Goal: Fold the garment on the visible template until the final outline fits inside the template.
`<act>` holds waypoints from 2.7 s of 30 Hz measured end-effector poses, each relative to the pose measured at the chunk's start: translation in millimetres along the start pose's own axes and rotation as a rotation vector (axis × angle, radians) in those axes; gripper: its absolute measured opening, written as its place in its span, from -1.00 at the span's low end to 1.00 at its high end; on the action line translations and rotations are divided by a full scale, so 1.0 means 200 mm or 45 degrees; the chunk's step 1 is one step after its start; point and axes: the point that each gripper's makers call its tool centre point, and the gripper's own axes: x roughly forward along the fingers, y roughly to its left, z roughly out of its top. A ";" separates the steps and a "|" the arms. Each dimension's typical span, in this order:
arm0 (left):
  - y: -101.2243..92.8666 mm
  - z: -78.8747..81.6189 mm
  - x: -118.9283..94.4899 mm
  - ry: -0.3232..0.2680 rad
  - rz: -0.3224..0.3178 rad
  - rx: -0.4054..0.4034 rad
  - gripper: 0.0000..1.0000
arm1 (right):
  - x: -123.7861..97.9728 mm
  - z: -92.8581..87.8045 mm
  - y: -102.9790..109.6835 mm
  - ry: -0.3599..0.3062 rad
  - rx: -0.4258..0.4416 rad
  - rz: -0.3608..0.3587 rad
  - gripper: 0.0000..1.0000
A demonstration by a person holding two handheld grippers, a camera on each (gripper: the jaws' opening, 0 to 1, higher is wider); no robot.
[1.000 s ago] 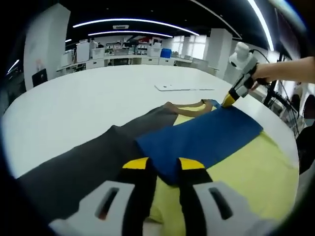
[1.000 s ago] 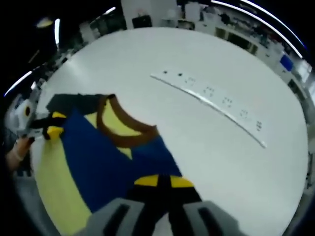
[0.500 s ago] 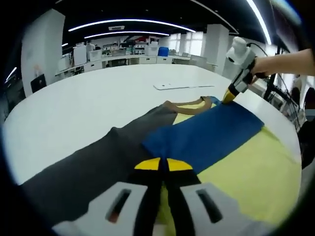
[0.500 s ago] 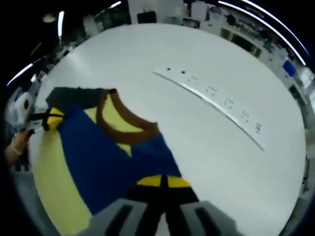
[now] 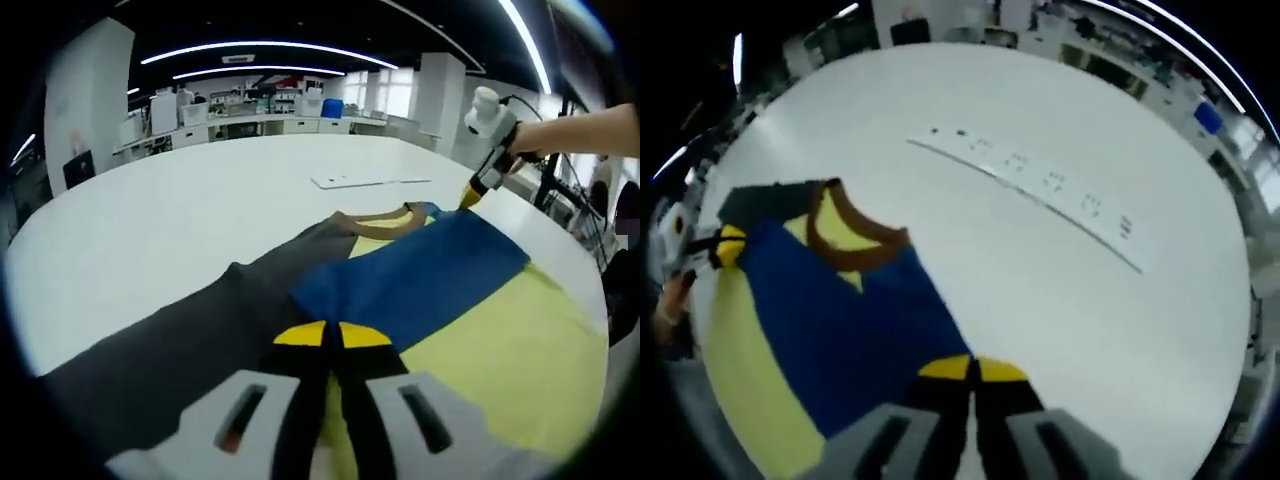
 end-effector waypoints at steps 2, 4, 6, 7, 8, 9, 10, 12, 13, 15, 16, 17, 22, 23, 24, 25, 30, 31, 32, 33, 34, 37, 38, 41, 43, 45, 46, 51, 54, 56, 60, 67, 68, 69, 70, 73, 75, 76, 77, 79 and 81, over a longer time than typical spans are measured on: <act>0.00 -0.01 0.00 0.012 0.001 0.006 -1.00 | 0.00 -0.01 0.00 -0.004 0.026 0.001 -1.00; 0.01 -0.03 0.01 0.027 0.003 0.017 -1.00 | 0.01 -0.01 0.00 -0.005 0.022 -0.002 -1.00; 0.00 -0.04 0.01 0.036 0.004 0.022 -1.00 | 0.02 -0.01 0.00 -0.002 0.002 -0.007 -1.00; 0.01 -0.04 0.01 0.038 0.003 0.023 -1.00 | 0.02 -0.01 0.00 -0.003 0.003 -0.010 -1.00; 0.01 -0.05 0.01 0.041 0.004 0.021 -1.00 | 0.02 -0.01 0.00 -0.007 0.003 -0.009 -1.00; 0.01 -0.05 0.02 0.041 0.004 0.022 -1.00 | 0.02 -0.01 0.01 -0.007 0.004 -0.009 -1.00; 0.02 -0.05 0.02 0.041 0.004 0.021 -1.00 | 0.03 -0.01 0.00 -0.007 0.008 -0.008 -1.00; 0.01 -0.05 0.02 0.039 0.003 0.027 -1.00 | 0.03 -0.02 0.00 -0.011 0.002 -0.005 -1.00; 0.01 -0.05 0.02 0.035 0.001 0.032 -0.99 | 0.02 -0.01 0.01 -0.036 -0.001 0.007 -1.00; 0.01 -0.04 0.01 0.019 -0.003 0.023 -0.95 | 0.01 0.00 0.03 -0.091 0.042 0.026 -1.00; 0.01 -0.04 0.01 0.016 0.000 0.021 -0.86 | 0.02 0.01 0.03 -0.111 0.051 0.045 -0.87; 0.02 -0.05 0.00 0.014 0.010 0.026 -0.74 | 0.02 0.01 0.04 -0.127 0.056 0.065 -0.72; 0.03 -0.05 -0.05 -0.011 0.024 0.013 -0.25 | -0.02 0.00 0.09 -0.208 0.062 0.090 -0.37; 0.03 -0.04 -0.06 -0.021 0.027 0.016 -0.21 | -0.02 0.01 0.10 -0.239 0.036 0.104 -0.23; 0.04 -0.05 -0.08 -0.023 0.025 0.008 -0.16 | -0.04 0.00 0.12 -0.276 0.029 0.098 -0.11; 0.04 -0.04 -0.09 -0.029 0.026 -0.006 -0.08 | -0.05 -0.01 0.14 -0.285 0.029 0.101 0.01; 0.08 -0.04 -0.16 -0.064 0.034 -0.074 0.36 | -0.11 -0.06 0.19 -0.376 0.015 0.126 0.57; 0.08 -0.02 -0.18 -0.084 0.030 -0.081 0.45 | -0.11 -0.07 0.20 -0.384 0.014 0.124 0.66; 0.08 -0.01 -0.20 -0.100 0.032 -0.085 0.49 | -0.12 -0.08 0.20 -0.401 0.014 0.120 0.79; 0.09 -0.01 -0.21 -0.098 0.030 -0.074 0.52 | -0.13 -0.08 0.19 -0.418 0.011 0.121 0.89; 0.09 0.00 -0.23 -0.114 0.024 -0.064 0.57 | -0.15 -0.10 0.22 -0.431 0.013 0.118 0.98; 0.07 0.02 -0.29 -0.126 -0.002 -0.067 0.72 | -0.20 -0.14 0.26 -0.456 0.008 0.127 0.98; 0.07 0.02 -0.30 -0.121 -0.008 -0.066 0.76 | -0.21 -0.15 0.26 -0.462 0.014 0.125 0.98; 0.08 0.02 -0.36 -0.133 -0.033 -0.069 0.91 | -0.26 -0.18 0.30 -0.498 0.025 0.129 0.98; 0.09 0.02 -0.41 -0.133 -0.033 -0.074 0.97 | -0.30 -0.22 0.33 -0.511 0.040 0.142 0.98; 0.11 0.00 -0.46 -0.117 -0.031 -0.080 0.98 | -0.35 -0.24 0.37 -0.552 0.044 0.144 0.98; 0.12 0.00 -0.48 -0.120 -0.024 -0.075 0.98 | -0.36 -0.25 0.38 -0.555 0.046 0.144 0.98; 0.25 -0.02 -0.60 -0.118 0.031 -0.075 0.98 | -0.44 -0.39 0.46 -0.569 0.029 0.130 0.98; 0.32 -0.05 -0.68 -0.108 0.060 -0.080 0.98 | -0.49 -0.44 0.46 -0.583 0.037 0.132 0.98; 0.37 -0.07 -0.71 -0.112 0.074 -0.104 0.98 | -0.55 -0.49 0.48 -0.597 0.055 0.119 0.98; 0.48 -0.13 -0.79 -0.102 0.123 -0.119 0.94 | -0.61 -0.57 0.54 -0.631 0.100 0.117 0.98; 0.70 -0.30 -0.90 -0.032 0.234 -0.176 0.81 | -0.67 -0.75 0.64 -0.624 0.119 0.102 0.98; 0.74 -0.33 -0.92 -0.026 0.247 -0.181 0.80 | -0.68 -0.78 0.65 -0.606 0.120 0.101 0.98; 0.76 -0.33 -0.94 -0.029 0.264 -0.186 0.78 | -0.70 -0.82 0.66 -0.605 0.123 0.096 0.98; 0.78 -0.35 -0.95 -0.021 0.283 -0.202 0.77 | -0.72 -0.84 0.66 -0.616 0.135 0.092 0.98; 0.79 -0.36 -0.98 -0.028 0.318 -0.210 0.72 | -0.76 -0.92 0.66 -0.621 0.191 0.082 0.98; 0.82 -0.37 -0.98 -0.025 0.342 -0.224 0.67 | -0.78 -0.96 0.66 -0.631 0.216 0.073 0.98; 0.87 -0.39 -0.98 -0.016 0.368 -0.233 0.64 | -0.79 -0.97 0.66 -0.629 0.225 0.070 0.98; 0.89 -0.42 -0.98 0.011 0.390 -0.253 0.61 | -0.79 -0.99 0.67 -0.628 0.234 0.071 0.98; 0.94 -0.42 -0.99 -0.012 0.436 -0.285 0.54 | -0.79 -1.02 0.66 -0.617 0.246 0.066 0.98; 0.97 -0.43 -0.99 -0.016 0.476 -0.310 0.44 | -0.80 -1.05 0.67 -0.620 0.257 0.066 0.98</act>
